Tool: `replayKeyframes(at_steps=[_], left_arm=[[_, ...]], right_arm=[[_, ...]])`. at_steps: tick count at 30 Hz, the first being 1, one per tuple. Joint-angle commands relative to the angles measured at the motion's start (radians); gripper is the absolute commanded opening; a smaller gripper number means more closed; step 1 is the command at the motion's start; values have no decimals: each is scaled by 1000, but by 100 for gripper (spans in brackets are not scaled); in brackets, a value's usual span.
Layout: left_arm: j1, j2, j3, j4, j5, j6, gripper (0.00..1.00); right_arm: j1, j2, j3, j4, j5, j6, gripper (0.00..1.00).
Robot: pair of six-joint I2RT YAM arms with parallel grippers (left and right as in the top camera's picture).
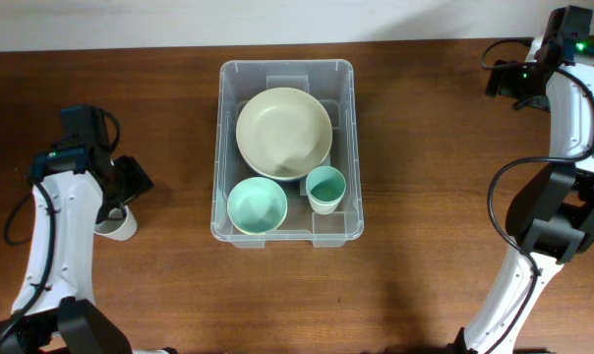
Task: Pack container
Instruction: 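Release the mint cup and move left gripper to white cup, then grasp the rim of the white cup with the left gripper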
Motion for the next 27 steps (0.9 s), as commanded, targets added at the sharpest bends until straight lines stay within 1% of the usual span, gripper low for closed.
replayKeyframes(at_steps=[1, 6, 11, 12, 15, 19, 20, 22, 23, 27], left_arm=[[34, 5, -26, 30, 7, -17, 70], [40, 35, -88, 102, 6, -17, 67], [40, 76, -109, 137, 7, -17, 64], [41, 84, -109, 138, 6, -17, 63], [45, 98, -109, 142, -13, -17, 55], [53, 109, -109, 149, -42, -17, 50], [53, 110, -109, 151, -42, -17, 44], [53, 110, -109, 158, -43, -17, 28], [53, 110, -109, 167, -43, -16, 22], [53, 111, -110, 174, -46, -16, 20]], right_arm=[[0, -17, -7, 0, -2, 12, 99], [0, -17, -7, 0, -2, 12, 99], [0, -17, -7, 0, -2, 12, 99], [0, -17, -7, 0, -2, 12, 99], [0, -17, -7, 0, -2, 12, 99], [0, -17, -7, 0, -2, 12, 99], [0, -17, -7, 0, -2, 12, 99], [0, -17, -7, 0, -2, 12, 99], [0, -17, -7, 0, -2, 12, 99], [0, -17, -7, 0, -2, 12, 99]])
